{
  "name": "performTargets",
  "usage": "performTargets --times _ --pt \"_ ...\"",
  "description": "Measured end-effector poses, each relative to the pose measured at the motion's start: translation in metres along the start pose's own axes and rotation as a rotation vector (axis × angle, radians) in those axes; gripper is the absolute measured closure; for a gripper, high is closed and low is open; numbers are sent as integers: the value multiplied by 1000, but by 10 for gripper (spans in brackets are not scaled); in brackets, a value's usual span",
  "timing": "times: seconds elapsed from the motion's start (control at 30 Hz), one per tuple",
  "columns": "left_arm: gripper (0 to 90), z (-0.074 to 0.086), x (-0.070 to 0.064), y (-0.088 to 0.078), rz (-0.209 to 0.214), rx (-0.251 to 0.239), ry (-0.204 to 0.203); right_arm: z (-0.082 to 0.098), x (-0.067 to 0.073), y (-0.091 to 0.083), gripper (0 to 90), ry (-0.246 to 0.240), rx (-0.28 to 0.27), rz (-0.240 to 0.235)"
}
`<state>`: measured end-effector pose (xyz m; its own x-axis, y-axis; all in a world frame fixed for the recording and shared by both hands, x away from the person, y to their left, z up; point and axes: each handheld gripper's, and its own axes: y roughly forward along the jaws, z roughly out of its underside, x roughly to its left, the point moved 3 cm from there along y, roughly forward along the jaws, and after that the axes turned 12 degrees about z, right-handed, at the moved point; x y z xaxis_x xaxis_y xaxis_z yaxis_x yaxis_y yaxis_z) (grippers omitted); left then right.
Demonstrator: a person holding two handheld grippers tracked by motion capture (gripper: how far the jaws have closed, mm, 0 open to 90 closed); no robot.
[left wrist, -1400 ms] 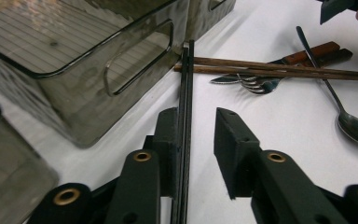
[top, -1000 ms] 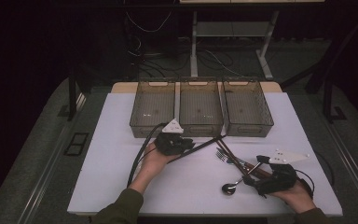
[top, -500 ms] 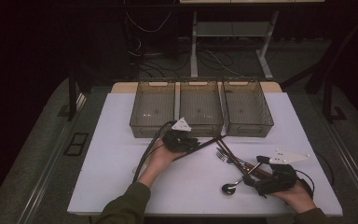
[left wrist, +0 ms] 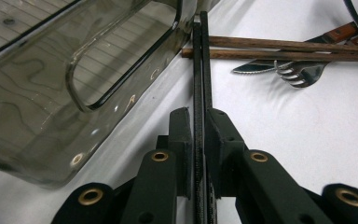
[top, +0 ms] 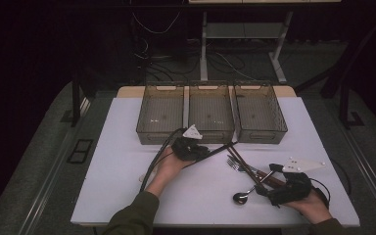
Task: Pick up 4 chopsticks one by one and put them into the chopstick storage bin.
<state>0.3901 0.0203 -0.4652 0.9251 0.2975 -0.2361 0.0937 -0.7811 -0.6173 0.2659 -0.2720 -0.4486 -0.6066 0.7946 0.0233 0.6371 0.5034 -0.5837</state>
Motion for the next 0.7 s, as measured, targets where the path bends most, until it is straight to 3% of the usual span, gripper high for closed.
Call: performTargets --times 0.7 --pt "809 3 1 4 3 20 -5 0 0 0 9 0 1 -4"
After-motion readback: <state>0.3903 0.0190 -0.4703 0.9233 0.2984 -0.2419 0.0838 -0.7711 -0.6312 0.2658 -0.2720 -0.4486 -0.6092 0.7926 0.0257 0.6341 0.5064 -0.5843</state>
